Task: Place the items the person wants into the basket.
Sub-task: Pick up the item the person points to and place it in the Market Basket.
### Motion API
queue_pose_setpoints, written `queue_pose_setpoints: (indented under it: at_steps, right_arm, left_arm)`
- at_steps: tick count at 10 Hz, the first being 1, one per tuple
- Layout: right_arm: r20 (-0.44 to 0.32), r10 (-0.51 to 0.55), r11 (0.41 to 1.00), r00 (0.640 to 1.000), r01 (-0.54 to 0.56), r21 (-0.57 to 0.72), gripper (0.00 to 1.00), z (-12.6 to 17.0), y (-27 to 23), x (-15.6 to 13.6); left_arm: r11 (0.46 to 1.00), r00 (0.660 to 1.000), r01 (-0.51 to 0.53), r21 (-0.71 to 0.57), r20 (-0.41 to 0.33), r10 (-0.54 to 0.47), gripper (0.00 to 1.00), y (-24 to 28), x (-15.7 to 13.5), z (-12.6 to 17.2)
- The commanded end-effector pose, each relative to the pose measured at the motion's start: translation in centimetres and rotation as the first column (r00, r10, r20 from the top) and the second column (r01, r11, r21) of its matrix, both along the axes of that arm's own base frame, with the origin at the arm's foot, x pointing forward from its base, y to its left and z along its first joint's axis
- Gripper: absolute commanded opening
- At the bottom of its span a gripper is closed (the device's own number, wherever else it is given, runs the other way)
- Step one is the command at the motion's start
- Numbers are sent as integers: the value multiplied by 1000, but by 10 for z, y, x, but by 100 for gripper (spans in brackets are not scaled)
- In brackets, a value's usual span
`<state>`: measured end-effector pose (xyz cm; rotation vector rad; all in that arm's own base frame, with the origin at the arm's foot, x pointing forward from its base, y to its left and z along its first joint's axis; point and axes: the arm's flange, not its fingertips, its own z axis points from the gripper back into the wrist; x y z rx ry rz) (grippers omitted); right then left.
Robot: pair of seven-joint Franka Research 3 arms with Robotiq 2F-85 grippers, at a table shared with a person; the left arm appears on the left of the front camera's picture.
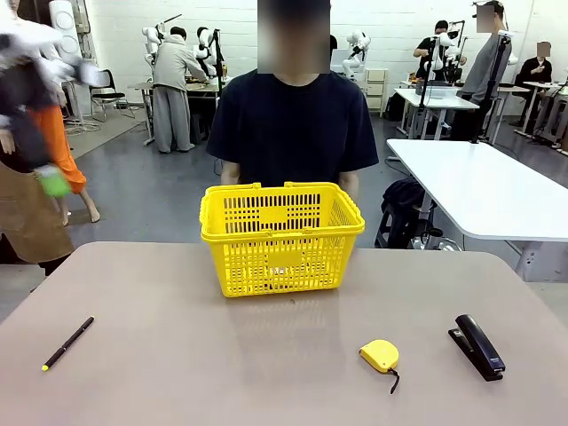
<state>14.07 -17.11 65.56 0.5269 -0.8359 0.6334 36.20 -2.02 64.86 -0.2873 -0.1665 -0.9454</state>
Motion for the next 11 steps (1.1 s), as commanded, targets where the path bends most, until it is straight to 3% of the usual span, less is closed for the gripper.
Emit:
queue_pose_setpoints:
  at_steps: [1, 4, 7, 11]
  right_arm:
    - [3, 8, 1000, 1000, -8, 2, 100, 0, 1, 0]
    - [3, 8, 1000, 1000, -8, 2, 100, 0, 1, 0]
    - [3, 8, 1000, 1000, -8, 2, 100, 0, 1, 0]
    - [3, 8, 1000, 1000, -8, 2, 100, 0, 1, 0]
  left_arm:
    - [985, 996, 84, -151, -4, -86, 100, 60, -21, 12]
    - [894, 994, 1, -449, 101, 50, 100, 136, -54, 24]
    - [859, 973, -40, -510, 177, 150, 100, 172, -83, 18]
    - [863, 932, -48, -503, 287, 220, 100, 180, -108, 22]
